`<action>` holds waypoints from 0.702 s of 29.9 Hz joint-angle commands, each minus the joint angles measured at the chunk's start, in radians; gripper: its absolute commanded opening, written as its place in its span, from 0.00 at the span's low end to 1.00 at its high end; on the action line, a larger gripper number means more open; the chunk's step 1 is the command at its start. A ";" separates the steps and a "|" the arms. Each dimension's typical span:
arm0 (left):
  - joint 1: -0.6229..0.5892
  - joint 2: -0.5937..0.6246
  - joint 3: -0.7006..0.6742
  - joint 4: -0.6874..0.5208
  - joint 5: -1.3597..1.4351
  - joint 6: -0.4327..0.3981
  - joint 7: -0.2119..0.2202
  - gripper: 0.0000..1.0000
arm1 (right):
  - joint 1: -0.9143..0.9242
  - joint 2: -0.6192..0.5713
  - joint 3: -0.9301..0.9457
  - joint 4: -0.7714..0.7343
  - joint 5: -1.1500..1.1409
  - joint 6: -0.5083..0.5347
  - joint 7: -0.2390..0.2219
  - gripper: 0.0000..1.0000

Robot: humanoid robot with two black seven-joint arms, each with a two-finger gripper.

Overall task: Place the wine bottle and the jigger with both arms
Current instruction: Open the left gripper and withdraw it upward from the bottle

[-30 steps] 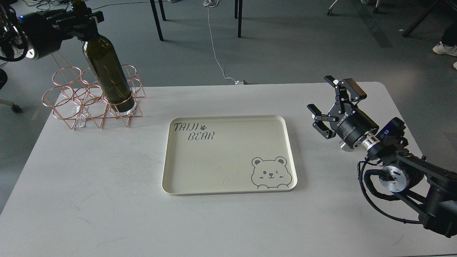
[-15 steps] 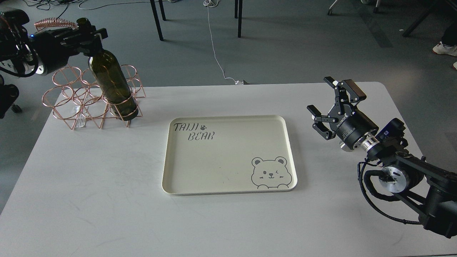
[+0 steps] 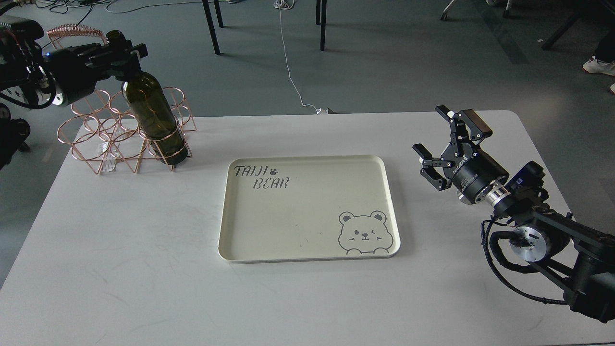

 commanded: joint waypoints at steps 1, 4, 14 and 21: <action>0.000 -0.002 0.001 0.000 -0.002 0.000 0.000 0.55 | -0.001 -0.001 0.000 0.001 0.000 0.002 0.000 0.99; 0.000 -0.002 0.001 0.000 -0.002 0.000 0.000 0.71 | -0.001 -0.001 0.000 0.001 0.000 0.000 0.000 0.99; 0.000 0.000 0.002 0.000 0.000 0.000 0.000 0.46 | -0.001 -0.001 0.002 0.001 0.000 0.000 0.000 0.99; 0.000 -0.002 0.004 0.000 0.004 -0.002 0.000 0.11 | -0.001 0.000 0.003 0.000 0.000 0.000 0.000 0.99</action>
